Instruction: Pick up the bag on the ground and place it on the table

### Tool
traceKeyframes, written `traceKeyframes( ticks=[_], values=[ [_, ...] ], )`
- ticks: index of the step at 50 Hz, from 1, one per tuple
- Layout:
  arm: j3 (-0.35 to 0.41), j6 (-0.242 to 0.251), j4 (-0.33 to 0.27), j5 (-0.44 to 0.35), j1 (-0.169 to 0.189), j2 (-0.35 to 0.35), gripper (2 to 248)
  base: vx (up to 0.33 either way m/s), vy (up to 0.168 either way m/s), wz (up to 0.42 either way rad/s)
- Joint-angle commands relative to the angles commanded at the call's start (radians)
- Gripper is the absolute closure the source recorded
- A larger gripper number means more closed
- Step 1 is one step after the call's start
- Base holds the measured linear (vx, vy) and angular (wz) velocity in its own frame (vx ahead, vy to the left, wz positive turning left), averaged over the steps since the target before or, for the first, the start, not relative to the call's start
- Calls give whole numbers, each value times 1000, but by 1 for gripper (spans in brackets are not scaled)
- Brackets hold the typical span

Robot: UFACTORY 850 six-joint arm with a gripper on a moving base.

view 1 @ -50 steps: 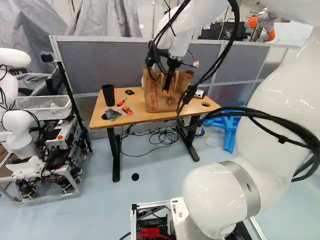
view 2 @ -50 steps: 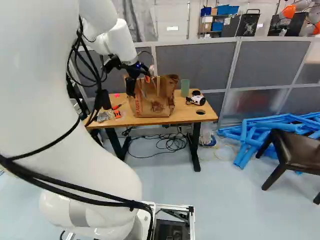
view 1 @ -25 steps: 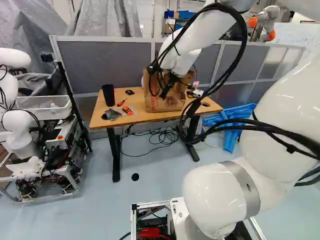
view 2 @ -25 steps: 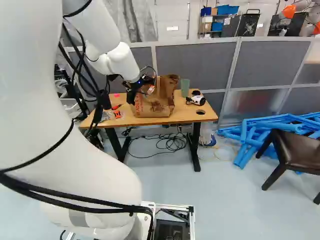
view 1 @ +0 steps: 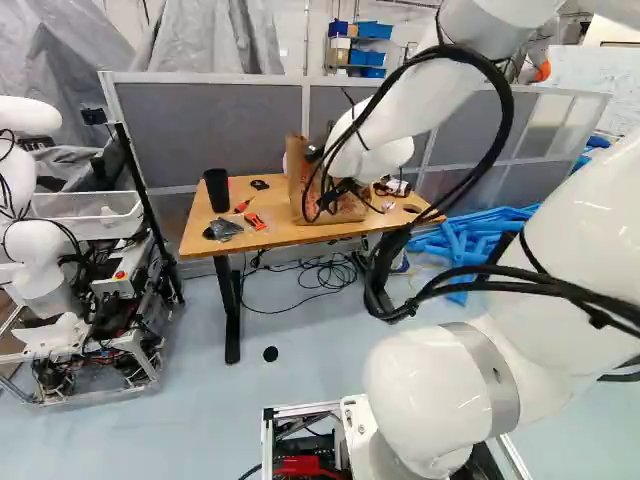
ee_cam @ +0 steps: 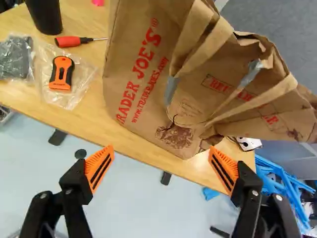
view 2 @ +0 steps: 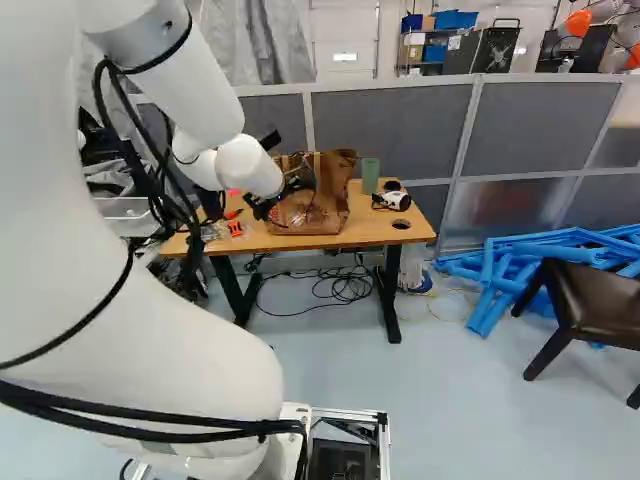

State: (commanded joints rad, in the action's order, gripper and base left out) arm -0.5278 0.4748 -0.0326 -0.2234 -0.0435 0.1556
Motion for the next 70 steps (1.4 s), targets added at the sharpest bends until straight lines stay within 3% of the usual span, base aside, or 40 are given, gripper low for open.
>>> traceKeyframes(
  ticks=[36,70],
  values=[
    [246,-265,18,-363,24,69,3,0,0,0],
    [387,-417,29,-570,38,109,3,0,0,0]
  ],
)
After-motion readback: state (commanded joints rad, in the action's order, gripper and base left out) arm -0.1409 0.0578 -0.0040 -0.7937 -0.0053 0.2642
